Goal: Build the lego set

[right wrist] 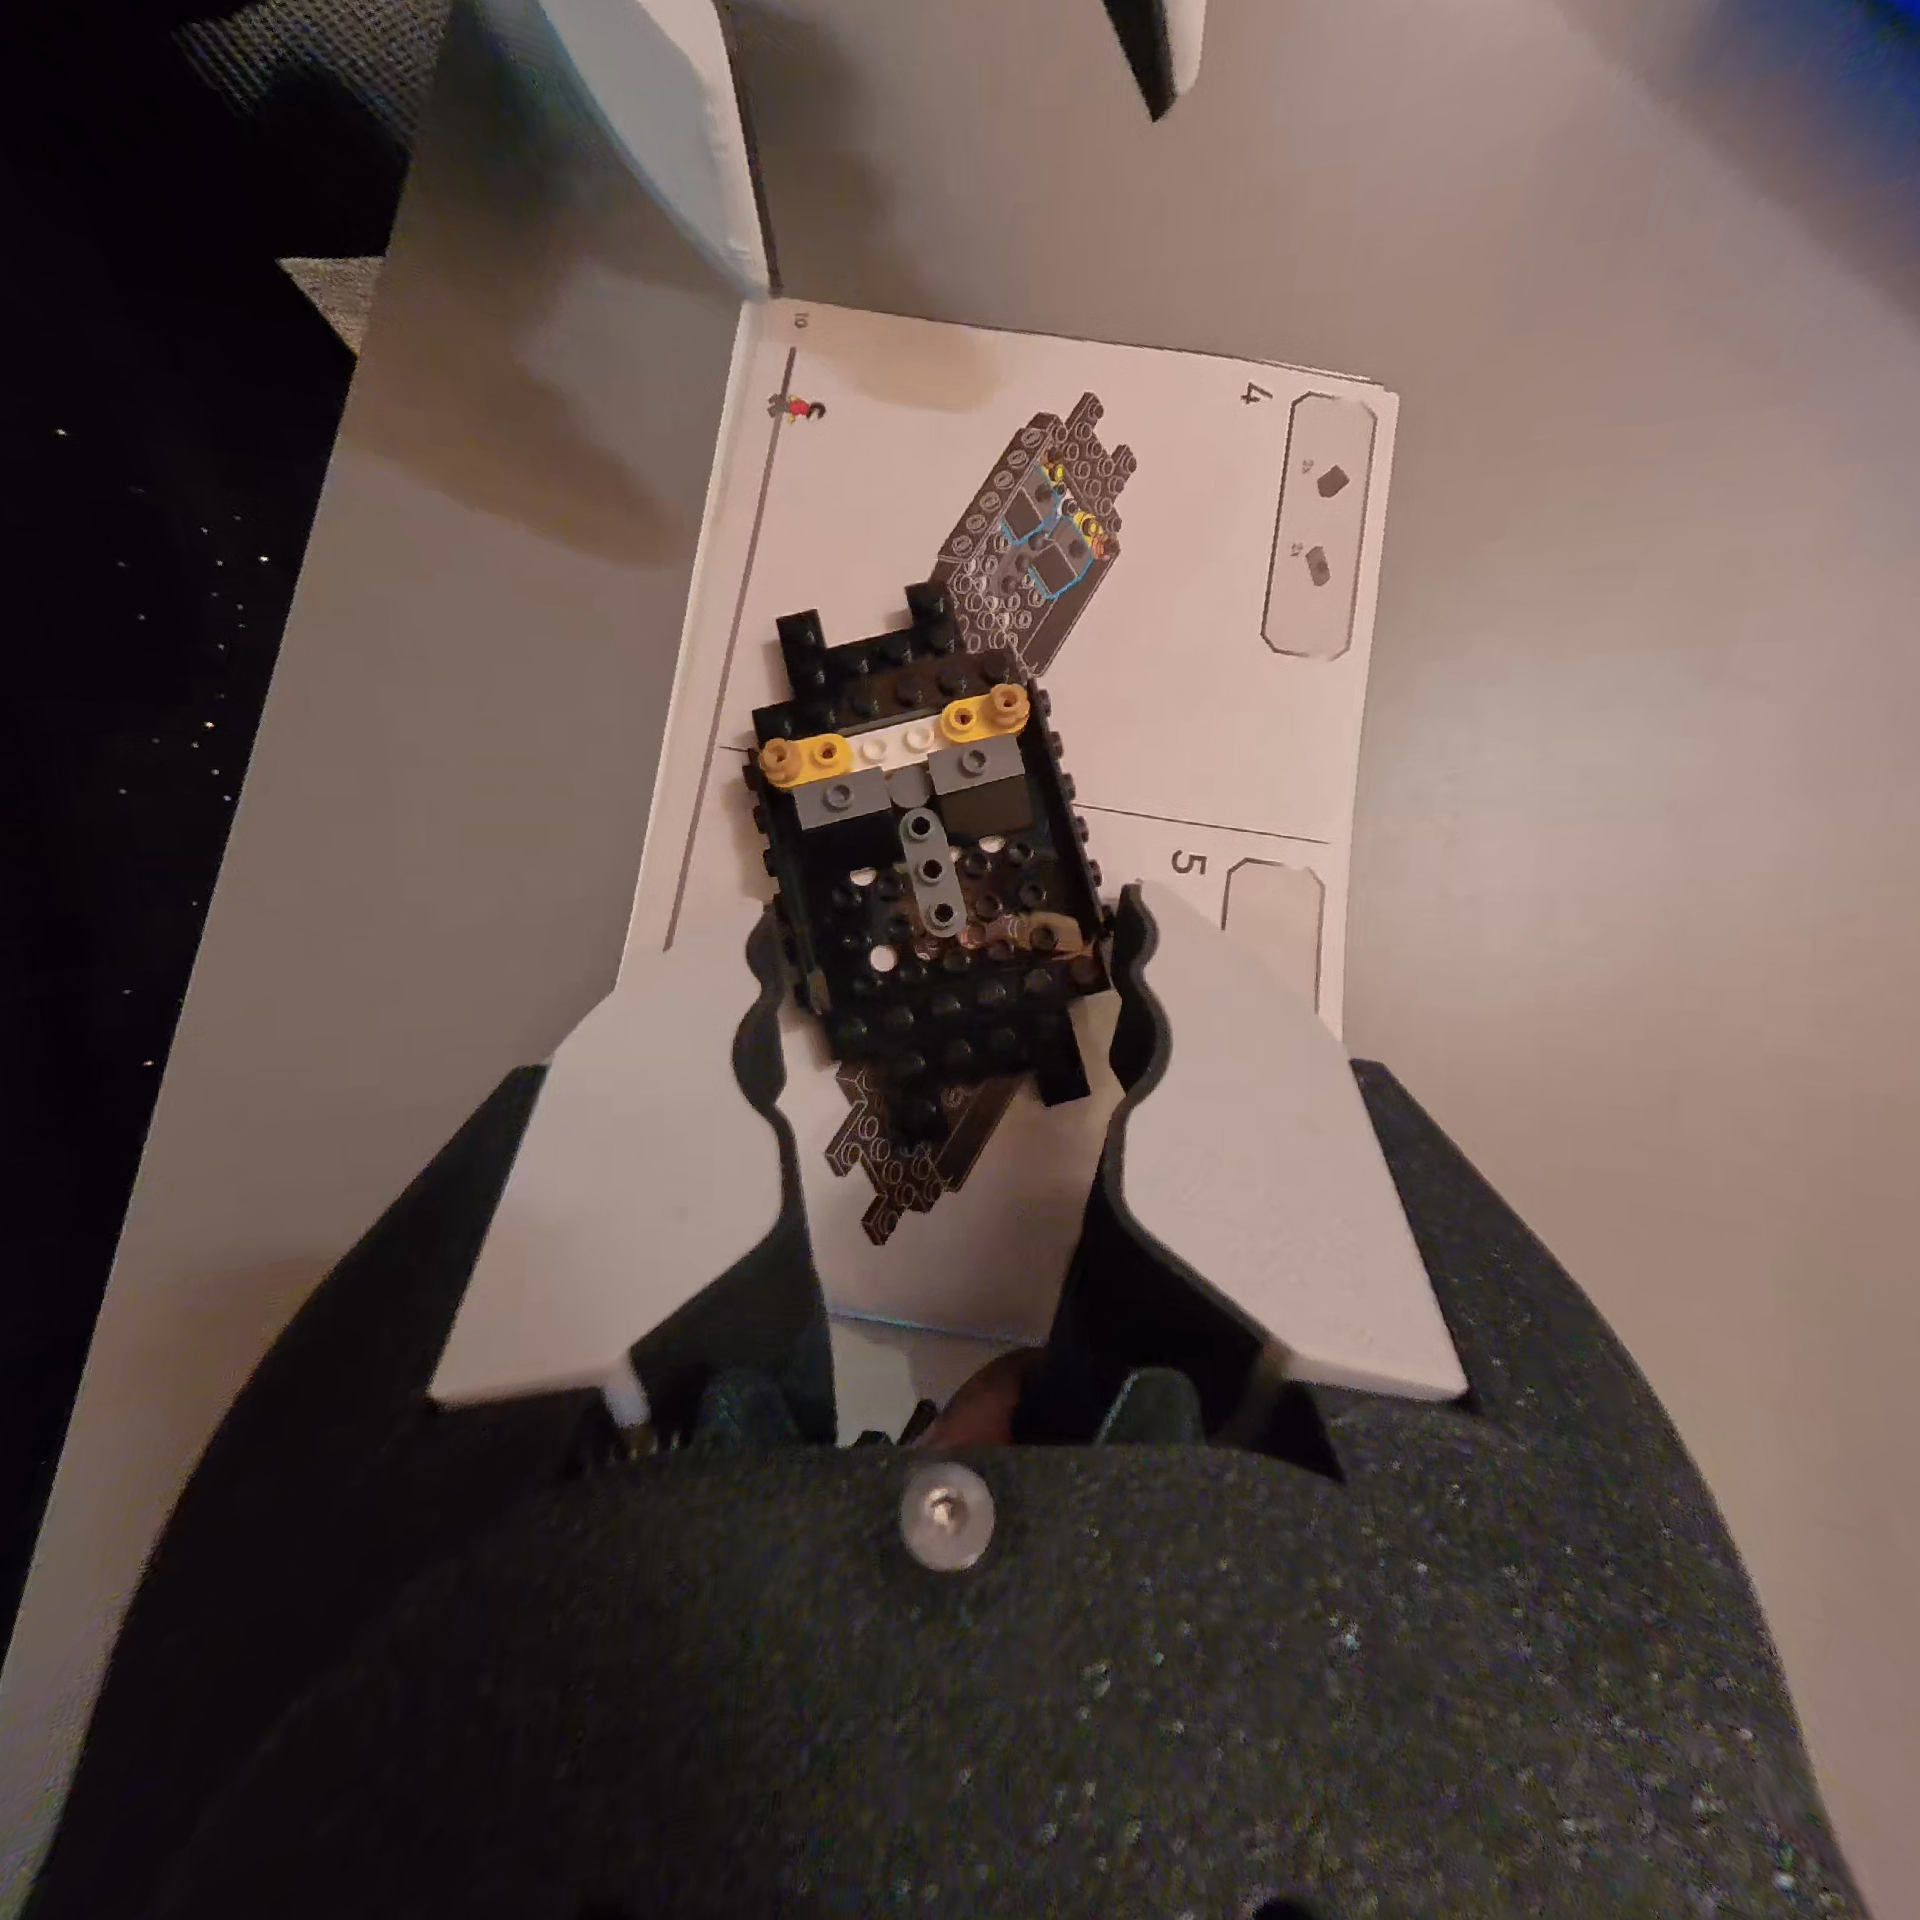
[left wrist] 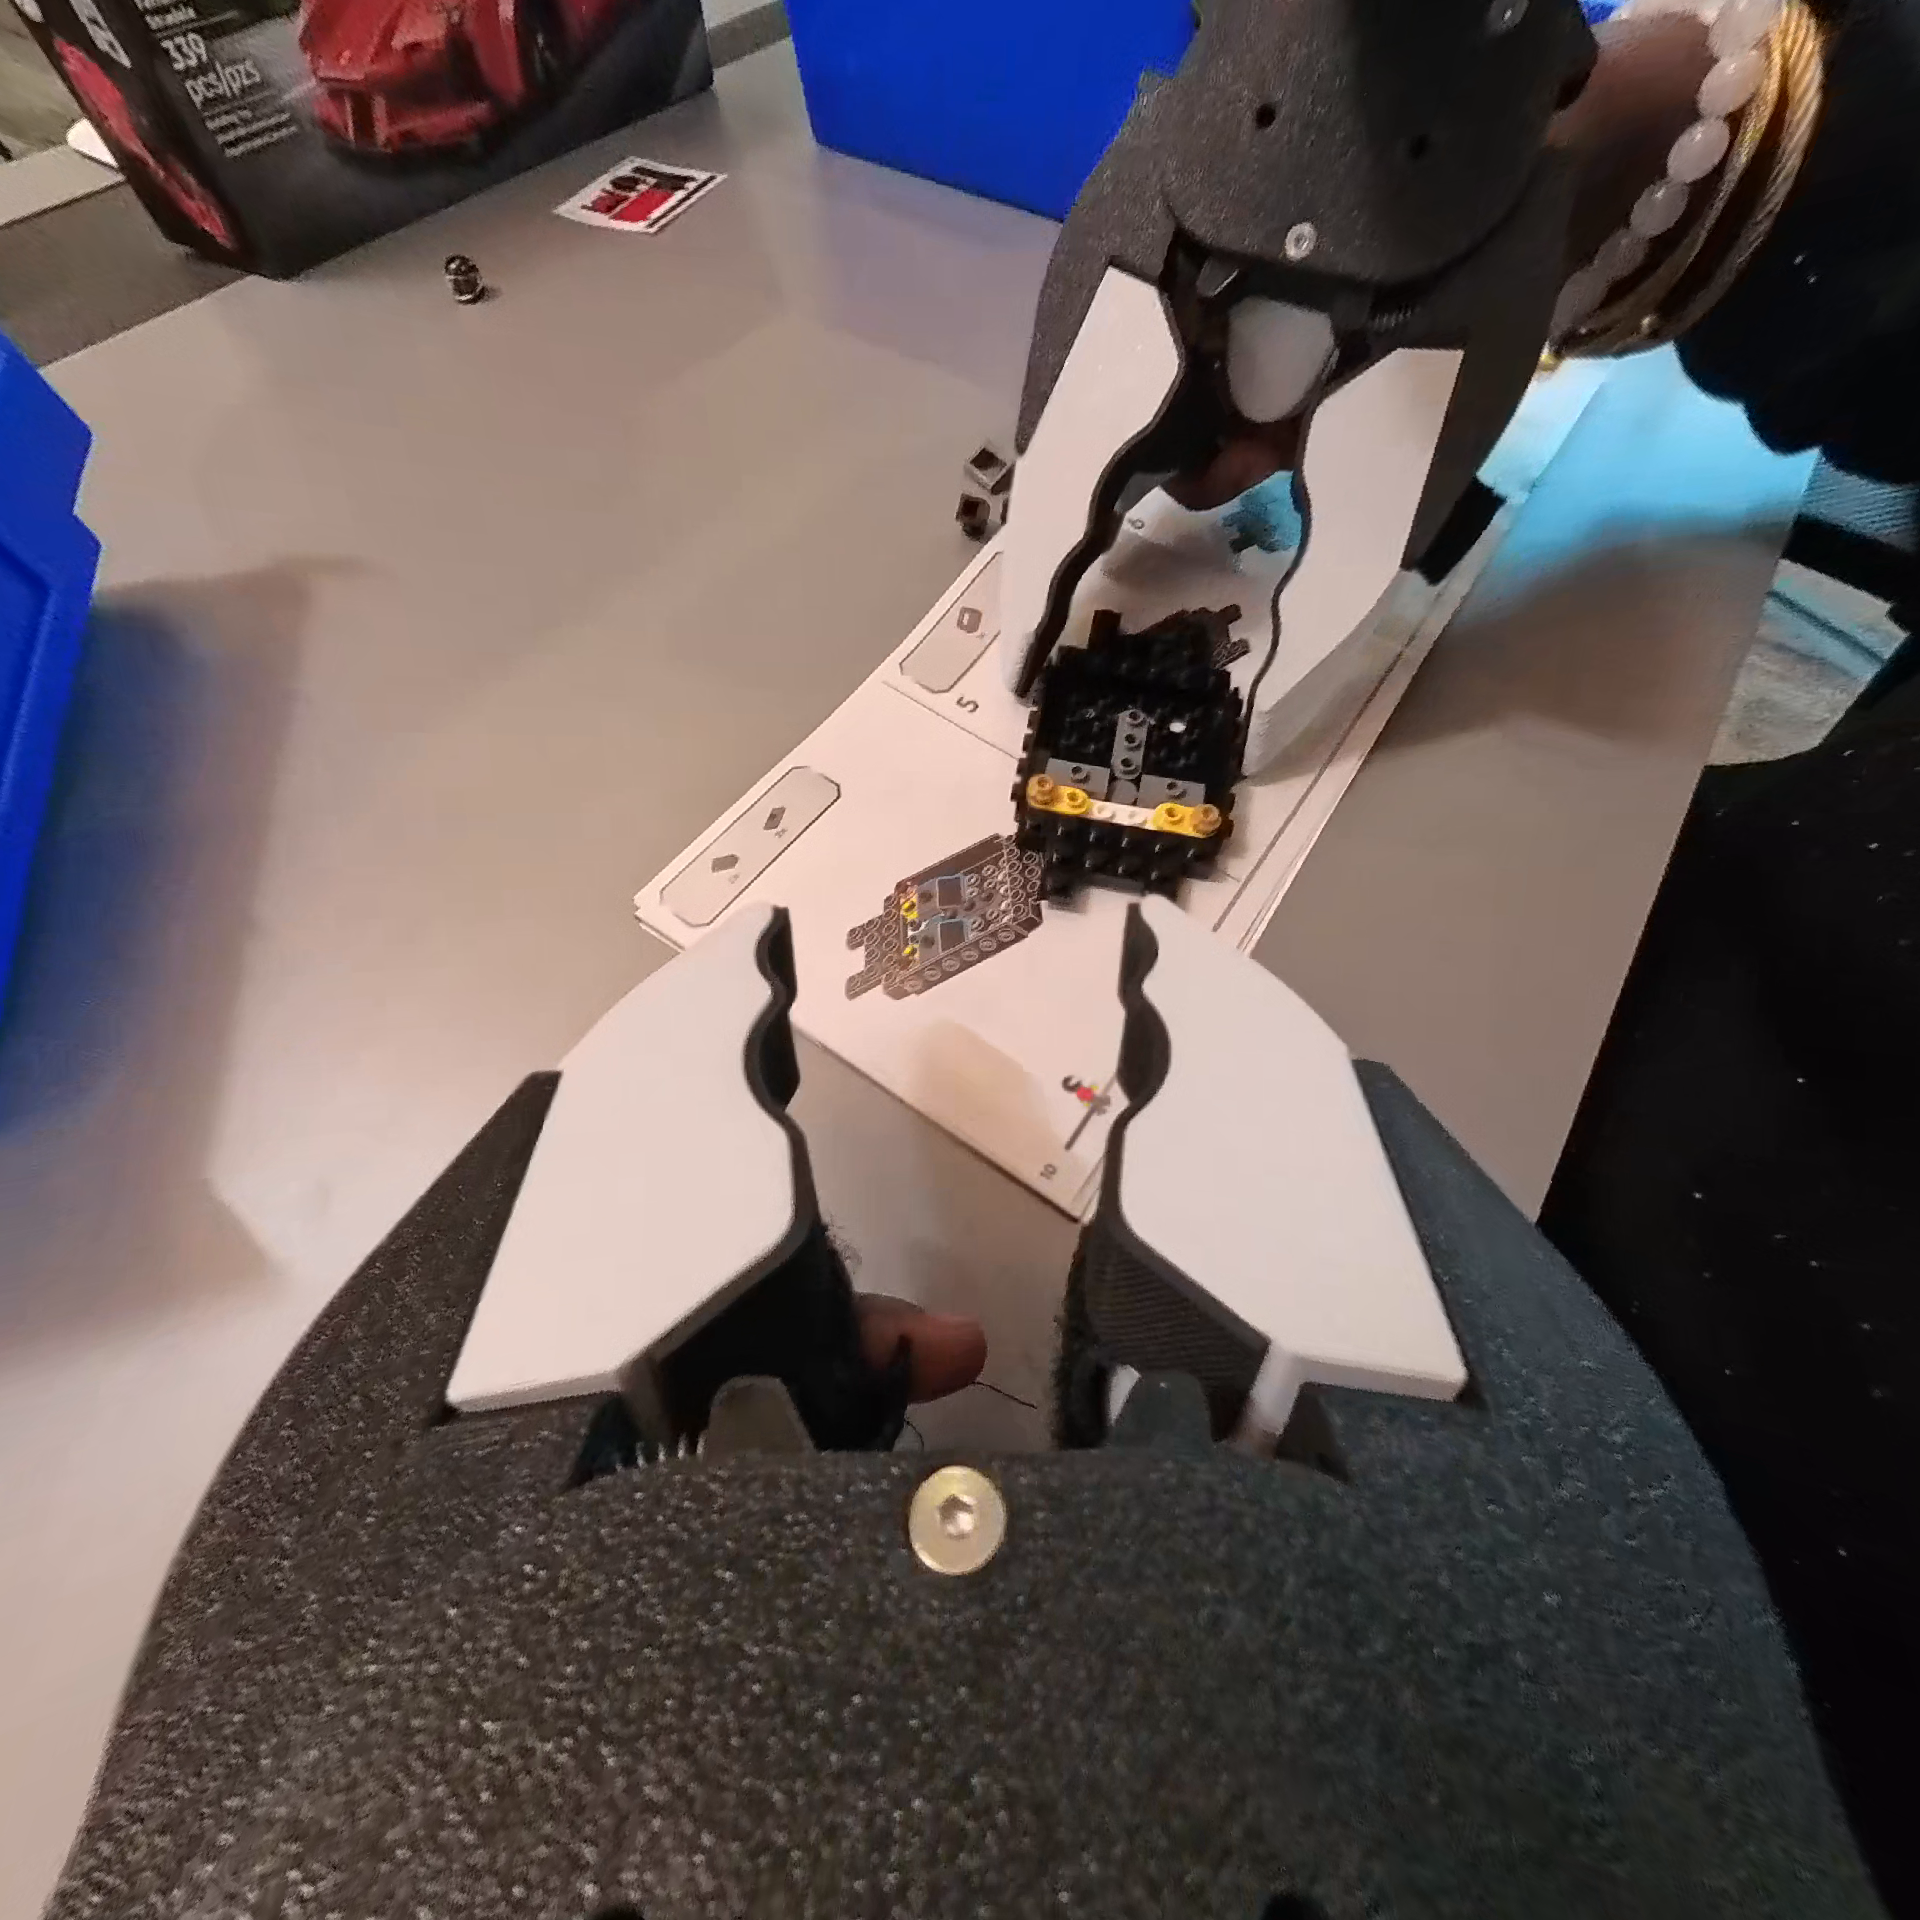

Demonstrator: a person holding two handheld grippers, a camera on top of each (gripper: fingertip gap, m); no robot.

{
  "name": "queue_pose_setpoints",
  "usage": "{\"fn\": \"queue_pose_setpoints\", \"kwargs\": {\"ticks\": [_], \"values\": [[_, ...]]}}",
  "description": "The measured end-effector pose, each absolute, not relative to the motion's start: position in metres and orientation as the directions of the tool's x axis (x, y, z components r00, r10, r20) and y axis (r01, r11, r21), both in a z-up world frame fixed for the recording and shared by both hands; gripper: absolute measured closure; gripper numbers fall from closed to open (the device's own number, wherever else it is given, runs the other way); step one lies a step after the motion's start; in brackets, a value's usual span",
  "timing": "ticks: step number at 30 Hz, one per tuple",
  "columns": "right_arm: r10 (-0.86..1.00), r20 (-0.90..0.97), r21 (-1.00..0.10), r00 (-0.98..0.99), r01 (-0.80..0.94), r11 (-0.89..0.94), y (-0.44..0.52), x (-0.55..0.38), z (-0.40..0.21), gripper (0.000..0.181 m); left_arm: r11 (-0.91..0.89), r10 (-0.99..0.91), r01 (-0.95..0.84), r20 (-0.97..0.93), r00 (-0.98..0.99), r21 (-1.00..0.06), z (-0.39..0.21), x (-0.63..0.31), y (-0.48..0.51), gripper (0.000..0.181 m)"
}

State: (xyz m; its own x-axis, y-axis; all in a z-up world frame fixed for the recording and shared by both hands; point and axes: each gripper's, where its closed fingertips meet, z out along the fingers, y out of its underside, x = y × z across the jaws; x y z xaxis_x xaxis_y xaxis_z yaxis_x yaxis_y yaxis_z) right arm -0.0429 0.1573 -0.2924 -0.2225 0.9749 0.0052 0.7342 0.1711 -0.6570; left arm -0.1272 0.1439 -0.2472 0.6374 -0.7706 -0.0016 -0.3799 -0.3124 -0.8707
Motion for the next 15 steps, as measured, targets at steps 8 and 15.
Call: {"fn": "queue_pose_setpoints", "kwargs": {"ticks": [8,15], "values": [[0.986,-0.016,-0.665,-0.164,0.738,0.112,0.156,-0.041,-0.293,0.12,-0.29,-0.795,-0.408,-0.019,0.606,-0.866,-0.257,-0.117,0.142,0.121],[0.994,-0.025,-0.665,-0.102,0.744,0.059,0.155,-0.042,-0.293,0.12,-0.295,-0.799,-0.422,-0.021,0.601,-0.857,-0.262,-0.116,0.142,0.125]]}}
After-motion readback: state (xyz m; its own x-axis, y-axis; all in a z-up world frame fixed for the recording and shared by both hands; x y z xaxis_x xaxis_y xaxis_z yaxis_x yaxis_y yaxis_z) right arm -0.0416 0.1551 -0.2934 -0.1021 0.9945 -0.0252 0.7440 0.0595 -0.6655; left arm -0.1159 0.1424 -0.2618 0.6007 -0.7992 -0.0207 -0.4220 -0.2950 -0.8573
